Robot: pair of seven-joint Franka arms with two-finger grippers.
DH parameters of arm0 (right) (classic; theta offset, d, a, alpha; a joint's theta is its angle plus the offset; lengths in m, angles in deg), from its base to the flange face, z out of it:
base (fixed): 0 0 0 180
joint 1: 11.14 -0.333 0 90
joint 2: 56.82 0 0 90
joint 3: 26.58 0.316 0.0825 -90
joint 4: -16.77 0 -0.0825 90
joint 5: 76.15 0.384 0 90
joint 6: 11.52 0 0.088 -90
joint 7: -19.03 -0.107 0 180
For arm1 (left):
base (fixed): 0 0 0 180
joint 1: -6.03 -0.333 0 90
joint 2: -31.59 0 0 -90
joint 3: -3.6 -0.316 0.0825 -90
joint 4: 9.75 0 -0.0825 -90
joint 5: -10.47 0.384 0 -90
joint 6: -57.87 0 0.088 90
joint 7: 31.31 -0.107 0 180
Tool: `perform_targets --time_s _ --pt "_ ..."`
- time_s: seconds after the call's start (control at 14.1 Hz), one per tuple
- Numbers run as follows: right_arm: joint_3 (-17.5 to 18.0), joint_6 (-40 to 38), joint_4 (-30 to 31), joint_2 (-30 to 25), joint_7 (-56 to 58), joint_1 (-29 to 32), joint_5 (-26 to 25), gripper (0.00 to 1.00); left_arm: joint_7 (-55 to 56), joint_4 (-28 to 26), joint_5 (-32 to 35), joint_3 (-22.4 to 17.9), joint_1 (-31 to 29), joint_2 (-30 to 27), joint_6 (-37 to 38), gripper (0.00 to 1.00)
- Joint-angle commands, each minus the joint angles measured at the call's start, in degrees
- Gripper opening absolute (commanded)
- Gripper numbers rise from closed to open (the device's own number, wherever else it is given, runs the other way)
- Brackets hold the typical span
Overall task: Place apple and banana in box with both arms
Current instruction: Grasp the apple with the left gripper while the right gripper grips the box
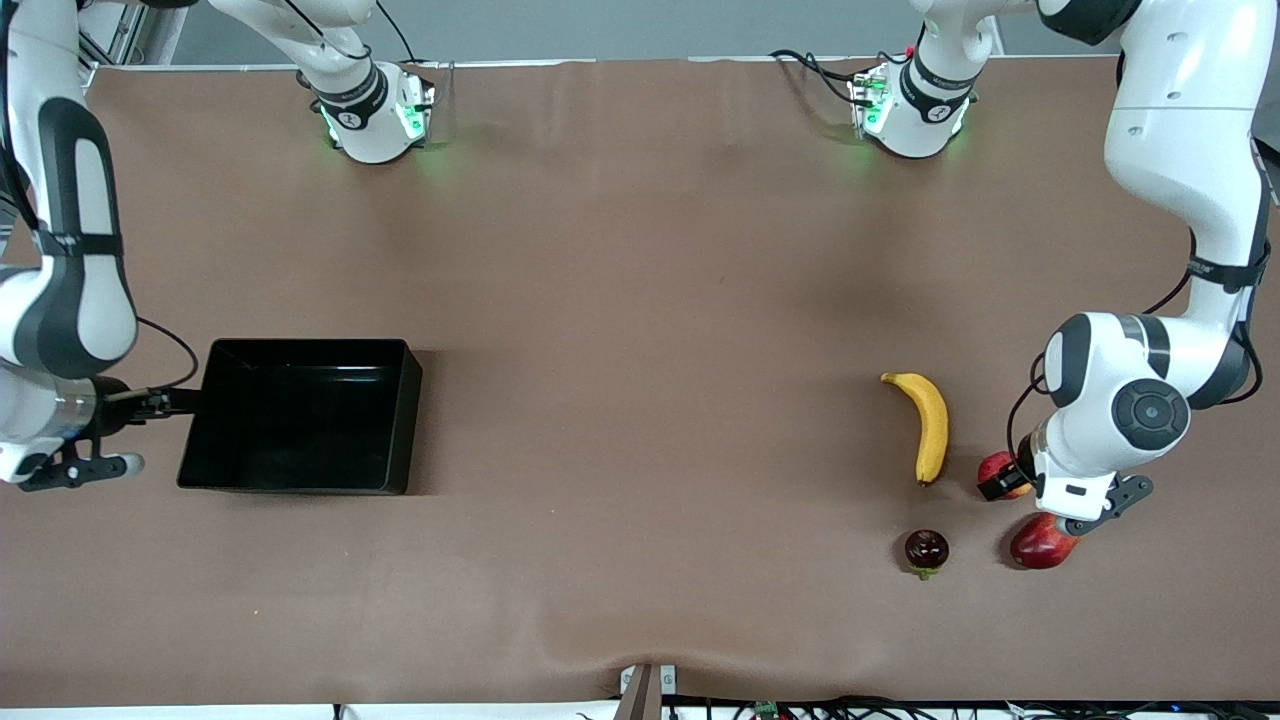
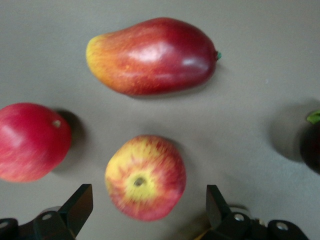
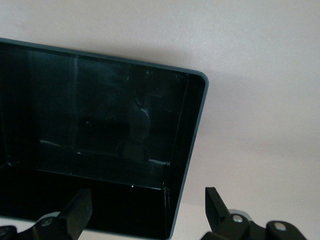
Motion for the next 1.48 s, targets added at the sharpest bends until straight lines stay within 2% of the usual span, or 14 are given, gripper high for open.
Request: perform_targets --time_s 0.0,0.28,0.35,0.57,0.64,0.71,0.78,0.85,0.92,1.06,1.2,1.27,1.41 --pt "0.68 1.3 -1.35 1.6 1.06 1.42 0.62 1.0 1.43 1.37 1.73 -0.08 -0.98 2.24 -2.09 1.0" --pt "0.59 2.36 -1.35 4.93 0.97 2.9 0.44 1.0 1.34 1.02 1.64 -0.08 -1.6 3.22 -3.24 1.0" --pt "0.68 2.45 -1.35 5.98 1.06 3.52 0.53 1.0 1.52 1.02 1.64 -0.08 -1.6 3.22 -3.24 0.84" --pt "0.68 2.54 -1.27 6.78 0.97 3.62 0.79 1.0 1.52 0.5 1.03 0.01 -1.51 2.87 -3.07 0.61" --pt "0.68 2.45 -1.18 7.05 0.89 3.62 0.79 1.0 1.34 0.14 1.03 0.01 -1.43 2.78 -2.98 0.48" --pt "0.59 2.54 -1.18 7.48 0.88 3.62 0.79 1.0 0.56 0.14 1.12 0.01 -1.51 2.69 -2.72 0.29" --pt "0.68 2.54 -1.18 7.92 0.88 3.62 0.79 1.0 0.46 0.14 1.12 0.01 -1.69 2.43 -2.54 0.05" --pt "0.68 2.54 -1.18 8.1 0.88 3.53 0.79 1.0 0.64 0.05 1.12 0.1 -1.78 1.99 -2.28 0.0" --pt "0.68 2.54 -1.18 8.28 0.88 3.53 0.79 0.92 0.81 -0.21 1.12 0.36 -1.69 1.12 -0.71 0.0" --pt "0.68 2.54 -1.27 8.28 0.97 3.62 0.79 0.7 0.64 -0.12 1.12 0.71 -1.51 -1.69 3.85 0.0" --pt "0.68 2.63 -1.18 8.28 0.97 3.44 0.79 0.52 0.64 -0.04 0.94 2.81 -1.6 -4.59 8.34 0.0" --pt "0.68 2.71 -1.18 8.37 0.97 3.44 0.79 0.49 0.64 -0.04 0.94 3.52 -1.6 -6.0 10.28 0.0" --pt "0.59 2.63 -1.18 8.28 0.97 3.18 0.53 0.33 0.55 -0.04 0.94 5.19 -1.6 -8.46 14.14 0.0"
